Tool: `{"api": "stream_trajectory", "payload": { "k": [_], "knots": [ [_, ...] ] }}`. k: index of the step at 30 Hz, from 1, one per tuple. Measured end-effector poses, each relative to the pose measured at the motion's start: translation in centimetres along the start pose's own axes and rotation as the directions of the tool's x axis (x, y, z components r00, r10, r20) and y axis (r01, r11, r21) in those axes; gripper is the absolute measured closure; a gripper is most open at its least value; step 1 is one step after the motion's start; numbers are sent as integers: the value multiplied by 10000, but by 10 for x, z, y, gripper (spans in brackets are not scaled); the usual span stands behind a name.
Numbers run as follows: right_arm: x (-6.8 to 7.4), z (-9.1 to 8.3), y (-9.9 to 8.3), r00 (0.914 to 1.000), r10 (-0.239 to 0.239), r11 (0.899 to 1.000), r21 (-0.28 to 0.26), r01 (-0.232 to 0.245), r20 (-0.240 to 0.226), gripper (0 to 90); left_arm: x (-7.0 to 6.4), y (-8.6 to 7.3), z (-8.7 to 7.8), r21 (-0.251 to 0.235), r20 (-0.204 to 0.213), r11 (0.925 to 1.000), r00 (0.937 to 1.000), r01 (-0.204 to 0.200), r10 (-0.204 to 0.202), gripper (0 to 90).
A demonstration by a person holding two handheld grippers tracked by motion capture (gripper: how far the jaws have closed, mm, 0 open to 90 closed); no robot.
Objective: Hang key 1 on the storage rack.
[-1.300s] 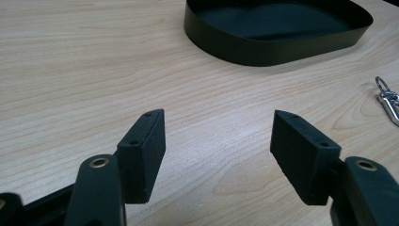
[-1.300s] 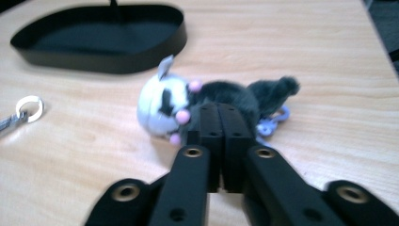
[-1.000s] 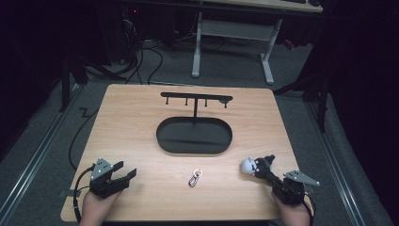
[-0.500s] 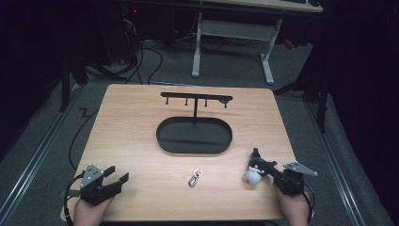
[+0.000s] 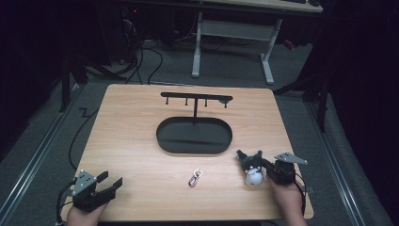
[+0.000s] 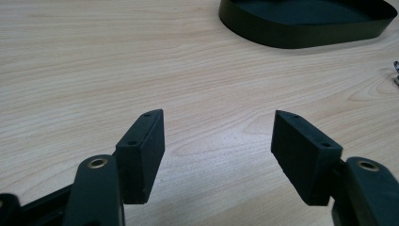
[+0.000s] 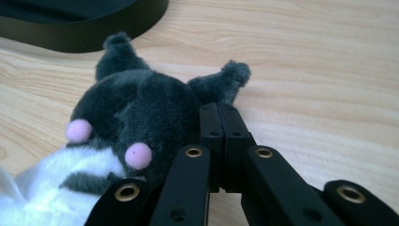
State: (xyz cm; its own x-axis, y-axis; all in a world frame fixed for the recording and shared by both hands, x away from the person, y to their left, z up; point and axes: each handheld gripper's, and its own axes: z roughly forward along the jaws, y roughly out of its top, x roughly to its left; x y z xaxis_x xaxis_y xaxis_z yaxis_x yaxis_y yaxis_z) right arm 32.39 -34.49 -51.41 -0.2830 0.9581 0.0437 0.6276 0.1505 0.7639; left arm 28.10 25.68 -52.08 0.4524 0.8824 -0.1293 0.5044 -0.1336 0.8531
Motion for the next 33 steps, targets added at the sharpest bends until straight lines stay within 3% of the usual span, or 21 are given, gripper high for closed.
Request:
{"api": "stream_trajectory", "payload": {
  "k": [8, 18, 22, 25, 29, 31, 33],
  "knots": [
    [3, -5, 0, 9996, -116, 9998, -134, 119, 250, 859, -2, 3, 4, -103, -74, 9999, 9999, -95, 95, 331],
    [0, -24, -23, 9982, 323, 9993, 167, -332, 505, 791, -9, 18, 27, -186, 211, 9990, 9990, -394, 398, 295],
    [4, -28, -27, 9993, 253, 9991, 331, -262, 285, 788, -12, 21, 34, -122, 378, 9985, 9979, -530, 535, 291],
    [15, -45, -33, 9996, 265, 9994, 230, -262, -133, 879, -14, 23, 38, -86, 486, 9982, 9971, -590, 593, 290],
    [35, -64, -22, 9984, -427, 9972, -637, 404, -359, 900, -15, 25, 40, -65, 546, 9975, 9960, -701, 704, 291],
    [47, -66, -19, 9936, -766, 9952, -675, 711, -826, 900, -15, 25, 42, -49, 616, 9975, 9956, -700, 702, 291],
    [53, -65, -19, 9906, -957, 9940, -616, 899, -980, 900, -16, 25, 42, -45, 613, 9971, 9952, -761, 762, 292]
  ]
}}
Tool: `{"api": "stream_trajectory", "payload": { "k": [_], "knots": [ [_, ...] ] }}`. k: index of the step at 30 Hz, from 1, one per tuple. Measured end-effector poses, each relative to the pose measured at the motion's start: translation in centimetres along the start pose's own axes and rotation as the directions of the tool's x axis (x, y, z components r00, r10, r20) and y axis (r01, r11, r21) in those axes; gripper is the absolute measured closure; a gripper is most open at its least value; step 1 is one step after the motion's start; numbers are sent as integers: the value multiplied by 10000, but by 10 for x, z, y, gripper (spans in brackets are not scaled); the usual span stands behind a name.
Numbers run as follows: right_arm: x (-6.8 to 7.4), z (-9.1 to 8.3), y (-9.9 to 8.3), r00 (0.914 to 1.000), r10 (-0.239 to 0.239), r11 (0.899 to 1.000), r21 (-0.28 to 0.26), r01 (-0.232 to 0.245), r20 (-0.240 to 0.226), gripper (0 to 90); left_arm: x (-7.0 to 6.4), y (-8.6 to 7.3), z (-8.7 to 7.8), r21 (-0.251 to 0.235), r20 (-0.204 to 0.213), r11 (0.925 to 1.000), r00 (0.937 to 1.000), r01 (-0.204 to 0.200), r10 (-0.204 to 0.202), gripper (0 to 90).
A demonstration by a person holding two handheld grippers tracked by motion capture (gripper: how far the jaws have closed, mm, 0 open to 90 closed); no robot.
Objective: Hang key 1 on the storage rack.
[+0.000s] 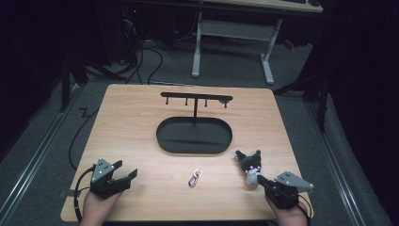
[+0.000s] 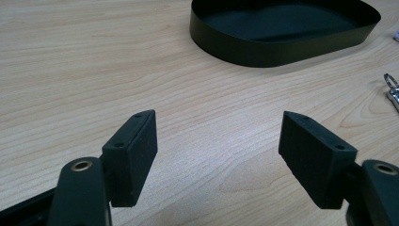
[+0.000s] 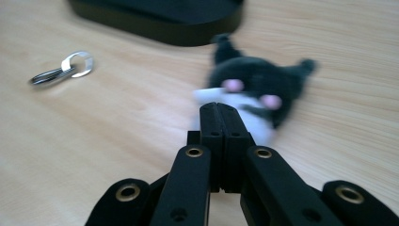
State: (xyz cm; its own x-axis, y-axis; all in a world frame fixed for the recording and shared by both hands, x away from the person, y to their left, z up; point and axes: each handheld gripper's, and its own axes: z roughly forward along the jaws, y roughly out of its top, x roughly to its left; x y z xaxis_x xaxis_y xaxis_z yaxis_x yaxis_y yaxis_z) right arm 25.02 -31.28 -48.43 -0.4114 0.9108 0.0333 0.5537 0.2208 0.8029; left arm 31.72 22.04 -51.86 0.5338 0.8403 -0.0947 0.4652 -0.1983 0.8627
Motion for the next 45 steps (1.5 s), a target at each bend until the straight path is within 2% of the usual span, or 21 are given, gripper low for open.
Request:
{"api": "stream_trajectory", "payload": {
  "k": [2, 3, 5, 9, 14, 15, 17, 21, 26, 28, 33, 36, 37, 38, 39, 42, 44, 45],
  "knots": [
    [9, 6, 1, 9988, -202, 9995, 244, 213, -439, 900, -1, 0, 0, -26, 42, 10000, 10000, 12, -12, 292],
    [15, 15, 0, 9969, -290, 9984, 461, 325, -738, 900, -2, 0, -1, -8, 32, 10000, 10000, -34, 34, 293],
    [19, 23, -2, 9960, -303, 9970, 687, 361, -845, 900, -2, -1, -1, 4, 43, 10000, 10000, -8, 8, 294],
    [17, 28, -3, 9975, -269, 9957, 870, 326, -659, 900, -3, -1, -1, 62, 46, 9999, 9999, -152, 151, 295],
    [4, 27, -7, 9996, 31, 9959, 900, -5, -287, 900, -3, -2, -2, 49, 7, 9999, 9999, -101, 101, 296],
    [1, 26, -7, 9999, 115, 9958, 909, -110, -40, 900, -2, -2, 0, 72, 56, 10000, 10000, -25, 24, 296],
    [-2, 24, -8, 9999, 149, 9962, 858, -150, 21, 893, -3, -2, 0, 99, 49, 9999, 9999, -126, 125, 296],
    [-1, 23, -8, 9996, 89, 9974, 721, -70, -260, 803, -4, -1, -1, 5, 36, 10000, 10000, -74, 74, 298],
    [7, 32, -9, 9981, -215, 9950, 960, 270, -579, 698, -4, -1, 0, 112, 180, 9999, 9998, -9, 7, 295],
    [11, 37, -8, 9970, -370, 9943, 970, 435, -680, 655, -4, -1, 0, 196, 170, 9996, 9996, -217, 214, 286],
    [16, 46, -4, 9953, -263, 9937, 1057, 362, -933, 604, -6, 2, -2, 73, 291, 9989, 9985, -469, 467, 289],
    [21, 51, 7, 9965, -432, 9864, 1551, 540, -722, 562, -8, 1, -3, -67, 382, 9986, 9979, -522, 524, 292],
    [21, 51, 7, 9965, -432, 9864, 1551, 540, -722, 562, -8, 1, -3, -66, 464, 9986, 9975, -532, 535, 292],
    [23, 51, 10, 9971, -359, 9849, 1669, 467, -672, 559, -9, 0, -3, -71, 476, 9983, 9972, -573, 576, 292],
    [24, 50, 17, 9963, -41, 9825, 1852, 200, -854, 543, -11, -1, -3, -38, 581, 9983, 9966, -587, 588, 288],
    [26, 49, 23, 9959, 100, 9793, 2022, 84, -895, 513, -13, 0, -2, 24, 661, 9970, 9949, -770, 766, 289],
    [32, 48, 30, 9963, -631, 9635, 2568, 759, -576, 491, -17, 2, -1, 47, 889, 9958, 9919, -918, 910, 291],
    [34, 49, 32, 9957, -766, 9565, 2779, 884, -530, 493, -17, 2, -1, 35, 964, 9957, 9911, -927, 919, 291]
  ]
}}
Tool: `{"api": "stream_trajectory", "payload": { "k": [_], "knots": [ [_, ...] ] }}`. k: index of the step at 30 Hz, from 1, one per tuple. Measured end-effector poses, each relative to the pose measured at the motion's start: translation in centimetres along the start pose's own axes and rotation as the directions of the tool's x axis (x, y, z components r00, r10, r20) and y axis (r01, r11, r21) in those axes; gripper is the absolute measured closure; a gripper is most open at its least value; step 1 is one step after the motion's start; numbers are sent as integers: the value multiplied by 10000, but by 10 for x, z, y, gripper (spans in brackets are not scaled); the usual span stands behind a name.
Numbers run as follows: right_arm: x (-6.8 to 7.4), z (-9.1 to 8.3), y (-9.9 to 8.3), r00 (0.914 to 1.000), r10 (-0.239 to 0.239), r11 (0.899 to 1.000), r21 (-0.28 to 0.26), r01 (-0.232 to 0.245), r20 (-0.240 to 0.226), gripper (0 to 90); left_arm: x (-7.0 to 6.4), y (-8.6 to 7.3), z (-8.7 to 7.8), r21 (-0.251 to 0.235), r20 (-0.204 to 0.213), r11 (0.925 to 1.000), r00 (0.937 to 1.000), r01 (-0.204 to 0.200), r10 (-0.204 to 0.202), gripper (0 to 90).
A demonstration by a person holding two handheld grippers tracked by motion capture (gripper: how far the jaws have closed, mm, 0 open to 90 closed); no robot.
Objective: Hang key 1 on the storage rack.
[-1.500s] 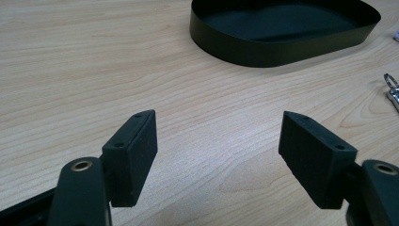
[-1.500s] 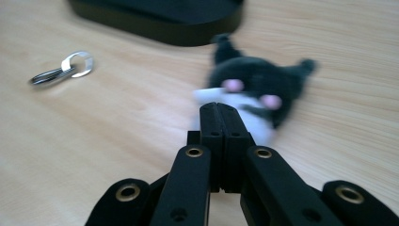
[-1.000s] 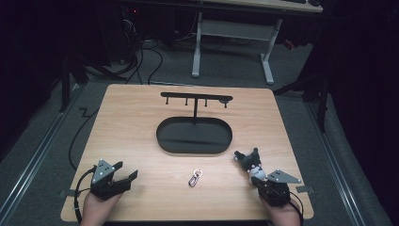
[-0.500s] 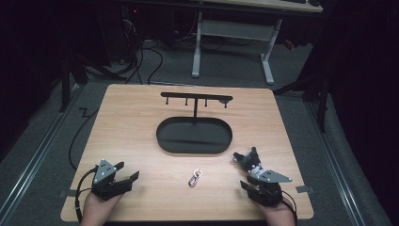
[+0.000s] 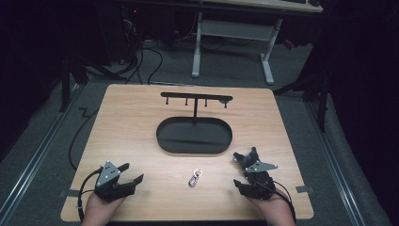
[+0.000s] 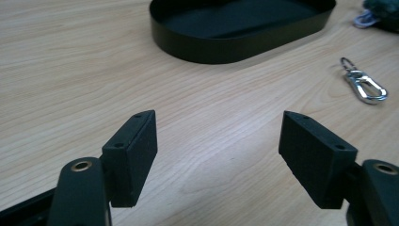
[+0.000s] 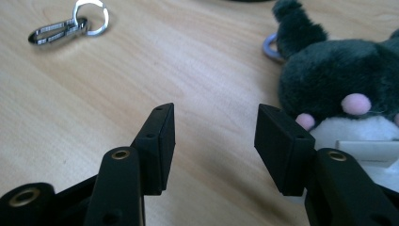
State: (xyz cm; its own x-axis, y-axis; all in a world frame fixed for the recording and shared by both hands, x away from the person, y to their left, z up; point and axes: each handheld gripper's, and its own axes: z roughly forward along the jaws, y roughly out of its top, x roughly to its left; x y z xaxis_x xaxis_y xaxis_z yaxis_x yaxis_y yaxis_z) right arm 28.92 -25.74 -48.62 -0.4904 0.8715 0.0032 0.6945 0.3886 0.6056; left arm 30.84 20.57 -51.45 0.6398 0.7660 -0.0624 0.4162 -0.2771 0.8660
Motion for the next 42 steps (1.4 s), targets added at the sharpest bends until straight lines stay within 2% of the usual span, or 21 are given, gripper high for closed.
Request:
{"api": "stream_trajectory", "payload": {
  "k": [3, 5, 10, 16, 21, 24, 33, 37, 42],
  "knots": [
    [1, -1, 4, 9999, -19, 9995, 318, 23, -114, 486, 0, 1, 0, 27, 46, 10000, 10000, -71, 71, 291],
    [0, 0, 11, 10000, -73, 9949, 1001, 75, -20, 457, 0, 0, 0, -2, 118, 10000, 9999, 28, -28, 291],
    [-1, -3, 19, 9996, 139, 9919, 1266, -109, -228, 446, 0, -1, 1, 31, 84, 9999, 9998, -163, 163, 294],
    [-2, -11, 31, 9982, -52, 9840, 1776, 159, -604, 380, -1, -4, 2, 74, -72, 9996, 9996, -260, 260, 279],
    [-7, -19, 37, 9978, 75, 9767, 2143, 69, -662, 365, -1, -3, 0, -31, -129, 9995, 9994, -309, 309, 279],
    [-10, -22, 39, 9980, 198, 9752, 2212, -59, -606, 364, 0, -4, 1, 7, -122, 9996, 9996, -270, 270, 279],
    [-30, -34, 47, 9995, 293, 9607, 2762, -260, -78, 312, 0, -4, 1, 40, -135, 9994, 9994, -332, 332, 279],
    [-39, -35, 46, 9994, 334, 9516, 3054, -351, 110, 284, 0, -4, 1, 63, -120, 9994, 9994, -328, 329, 279],
    [-49, -32, 46, 9982, 487, 9451, 3217, -570, 336, 255, 0, -5, 2, 87, -46, 9994, 9994, -339, 339, 279]
  ]
}}
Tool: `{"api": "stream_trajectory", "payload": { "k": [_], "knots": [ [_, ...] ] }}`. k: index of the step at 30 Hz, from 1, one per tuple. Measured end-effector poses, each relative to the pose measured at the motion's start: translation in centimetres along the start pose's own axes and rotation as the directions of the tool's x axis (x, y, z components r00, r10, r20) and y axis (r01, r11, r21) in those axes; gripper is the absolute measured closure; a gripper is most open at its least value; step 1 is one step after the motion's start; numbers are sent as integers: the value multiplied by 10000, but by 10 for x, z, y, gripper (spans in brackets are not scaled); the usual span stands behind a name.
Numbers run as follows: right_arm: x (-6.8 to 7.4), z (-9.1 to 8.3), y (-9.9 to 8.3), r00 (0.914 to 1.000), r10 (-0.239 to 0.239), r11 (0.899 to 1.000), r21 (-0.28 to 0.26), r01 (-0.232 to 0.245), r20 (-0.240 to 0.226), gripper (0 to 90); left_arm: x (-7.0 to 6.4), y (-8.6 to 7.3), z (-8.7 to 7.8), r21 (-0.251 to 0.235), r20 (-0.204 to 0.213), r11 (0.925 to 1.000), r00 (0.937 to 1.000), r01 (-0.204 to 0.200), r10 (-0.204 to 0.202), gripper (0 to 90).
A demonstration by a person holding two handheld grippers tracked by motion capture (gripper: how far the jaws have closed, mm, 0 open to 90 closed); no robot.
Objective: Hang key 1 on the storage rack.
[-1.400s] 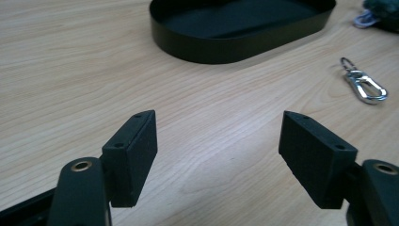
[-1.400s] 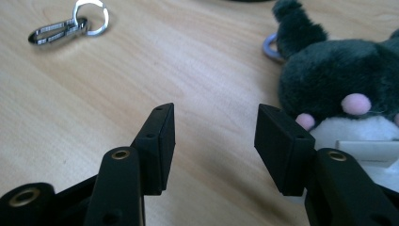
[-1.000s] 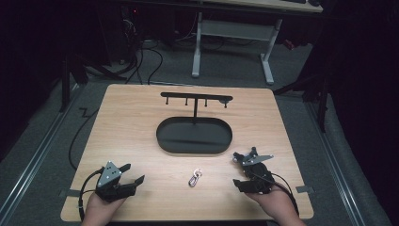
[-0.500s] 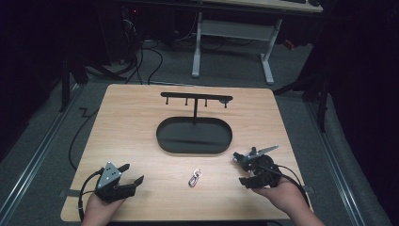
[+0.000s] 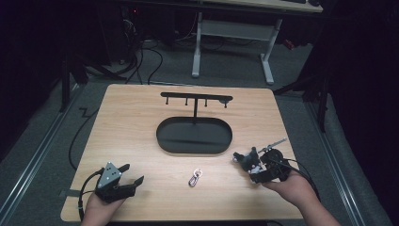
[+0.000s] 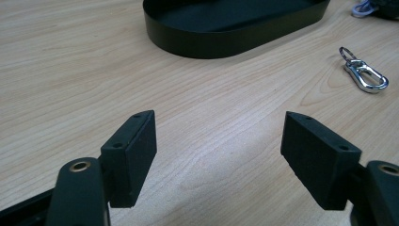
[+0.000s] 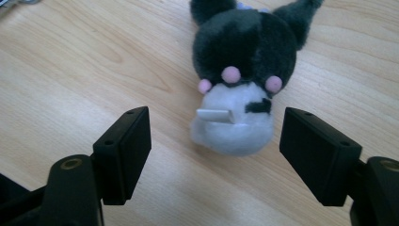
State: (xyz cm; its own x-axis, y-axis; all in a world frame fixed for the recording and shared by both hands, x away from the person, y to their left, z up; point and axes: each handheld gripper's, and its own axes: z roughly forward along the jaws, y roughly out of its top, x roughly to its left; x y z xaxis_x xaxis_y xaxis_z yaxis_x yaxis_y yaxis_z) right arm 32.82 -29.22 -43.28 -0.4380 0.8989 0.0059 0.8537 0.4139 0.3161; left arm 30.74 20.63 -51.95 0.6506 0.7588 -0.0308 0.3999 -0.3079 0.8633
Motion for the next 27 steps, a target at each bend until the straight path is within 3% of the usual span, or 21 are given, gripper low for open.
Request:
{"api": "stream_trajectory", "payload": {
  "k": [6, 15, 27],
  "knots": [
    [-5, 12, 4, 9995, 232, 9989, 400, -224, -215, 205, 0, 0, 1, 81, 125, 10000, 9999, -31, 30, 279],
    [-8, 29, 9, 9991, 320, 9967, 756, -297, -289, 206, 2, -1, 0, 64, 106, 10000, 9999, -15, 14, 279],
    [-15, 43, 6, 9976, 659, 9941, 874, -637, -222, 342, 0, -1, 0, 109, 175, 9999, 9998, -106, 104, 280]
  ]
}}
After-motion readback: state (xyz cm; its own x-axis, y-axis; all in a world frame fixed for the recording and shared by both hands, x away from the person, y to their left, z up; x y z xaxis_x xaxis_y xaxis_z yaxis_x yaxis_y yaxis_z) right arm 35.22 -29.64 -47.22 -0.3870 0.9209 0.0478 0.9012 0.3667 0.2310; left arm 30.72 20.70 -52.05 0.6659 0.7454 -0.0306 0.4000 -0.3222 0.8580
